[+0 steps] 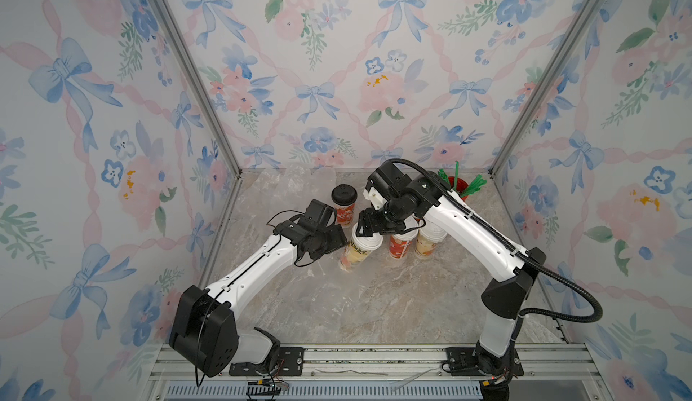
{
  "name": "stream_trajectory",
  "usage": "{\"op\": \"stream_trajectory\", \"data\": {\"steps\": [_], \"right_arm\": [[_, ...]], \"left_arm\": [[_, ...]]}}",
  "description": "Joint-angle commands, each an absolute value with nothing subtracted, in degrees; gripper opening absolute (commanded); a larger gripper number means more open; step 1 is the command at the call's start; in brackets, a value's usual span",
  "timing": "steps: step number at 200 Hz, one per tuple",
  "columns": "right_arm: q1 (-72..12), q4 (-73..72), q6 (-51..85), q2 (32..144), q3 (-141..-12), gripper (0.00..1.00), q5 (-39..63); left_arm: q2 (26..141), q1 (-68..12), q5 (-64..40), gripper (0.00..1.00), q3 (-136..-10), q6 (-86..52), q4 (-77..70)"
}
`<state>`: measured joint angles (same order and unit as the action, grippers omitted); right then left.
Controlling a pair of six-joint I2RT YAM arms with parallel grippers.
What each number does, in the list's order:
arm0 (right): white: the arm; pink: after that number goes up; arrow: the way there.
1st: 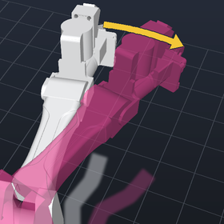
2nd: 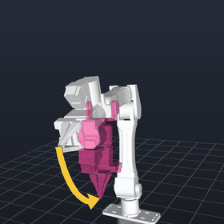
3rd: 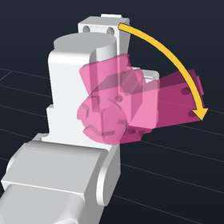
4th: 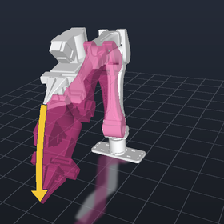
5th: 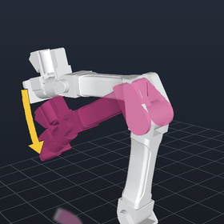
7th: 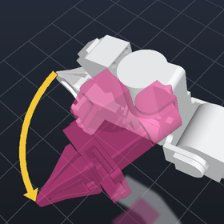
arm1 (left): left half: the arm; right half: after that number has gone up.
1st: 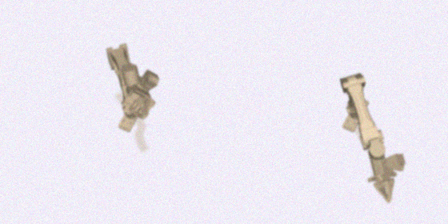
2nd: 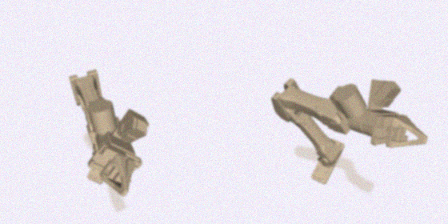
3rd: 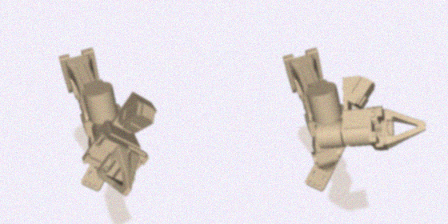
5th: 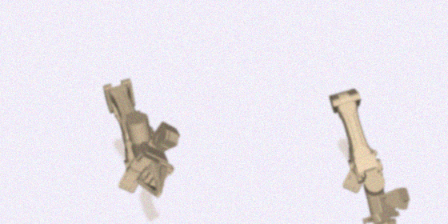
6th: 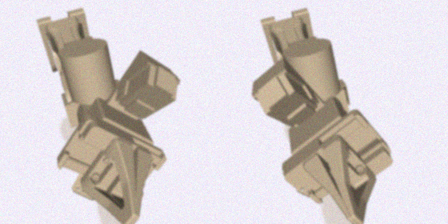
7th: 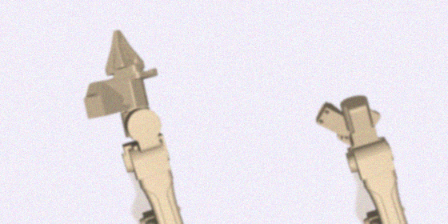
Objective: Pack milk tea into plastic carrier bags
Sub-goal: Place the milk tea cup in the plastic carrier bag.
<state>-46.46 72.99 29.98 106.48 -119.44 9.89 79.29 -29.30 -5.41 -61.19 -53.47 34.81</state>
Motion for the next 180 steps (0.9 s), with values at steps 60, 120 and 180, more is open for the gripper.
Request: {"op": "stream_trajectory", "data": {"steps": [60, 120, 180], "right_arm": [[-46.3, 72.0, 30.2, 102.8, -117.1, 0.47, 9.7], [-43.5, 69.2, 31.3, 99.2, -112.6, 0.46, 11.0], [-43.1, 69.0, 31.2, 97.6, -112.4, 0.46, 13.1]], "left_arm": [[81.2, -29.9, -8.2, 0.18, -62.3, -52.2, 33.0], [79.0, -30.9, -12.7, 0.00, -67.4, -49.0, 30.6], [76.1, -31.0, -18.8, 0.00, -66.9, -51.7, 20.5]]}}
